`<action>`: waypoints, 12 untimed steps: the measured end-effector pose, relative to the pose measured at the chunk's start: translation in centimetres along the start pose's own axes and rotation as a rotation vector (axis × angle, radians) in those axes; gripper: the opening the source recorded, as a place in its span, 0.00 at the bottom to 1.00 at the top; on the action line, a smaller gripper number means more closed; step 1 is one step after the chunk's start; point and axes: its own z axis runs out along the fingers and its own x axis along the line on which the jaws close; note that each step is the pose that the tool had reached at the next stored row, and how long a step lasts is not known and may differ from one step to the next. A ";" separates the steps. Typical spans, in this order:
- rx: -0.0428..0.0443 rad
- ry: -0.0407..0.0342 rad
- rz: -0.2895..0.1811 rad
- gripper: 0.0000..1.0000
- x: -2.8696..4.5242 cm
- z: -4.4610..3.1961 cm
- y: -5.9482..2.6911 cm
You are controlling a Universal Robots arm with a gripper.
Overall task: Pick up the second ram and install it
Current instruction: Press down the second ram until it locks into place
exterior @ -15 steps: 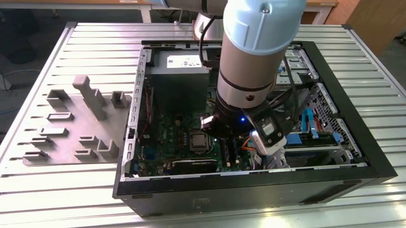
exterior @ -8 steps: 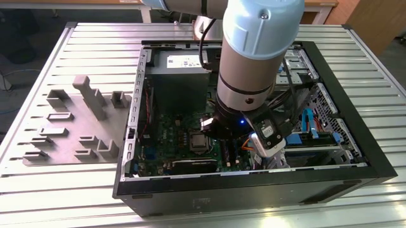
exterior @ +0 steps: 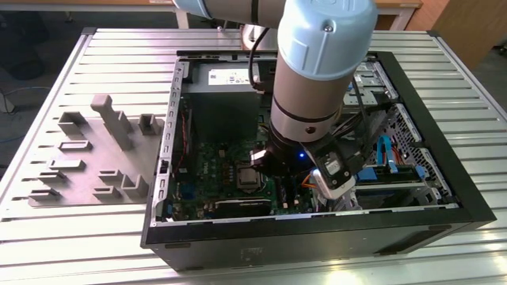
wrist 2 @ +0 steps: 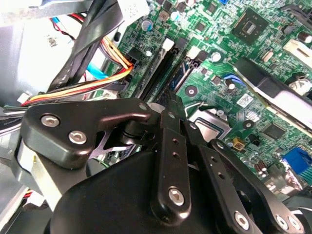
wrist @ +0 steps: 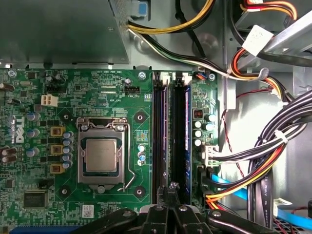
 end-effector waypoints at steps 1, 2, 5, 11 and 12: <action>0.0000 0.0000 0.000 0.11 0.00 0.06 0.00; 0.0001 0.0000 0.000 0.11 0.00 0.12 -0.01; 0.0011 0.0003 0.000 0.11 0.01 0.36 -0.03; -0.0001 0.0000 0.000 0.11 0.02 0.51 -0.03; 0.0003 0.0001 0.000 0.11 0.02 0.58 -0.04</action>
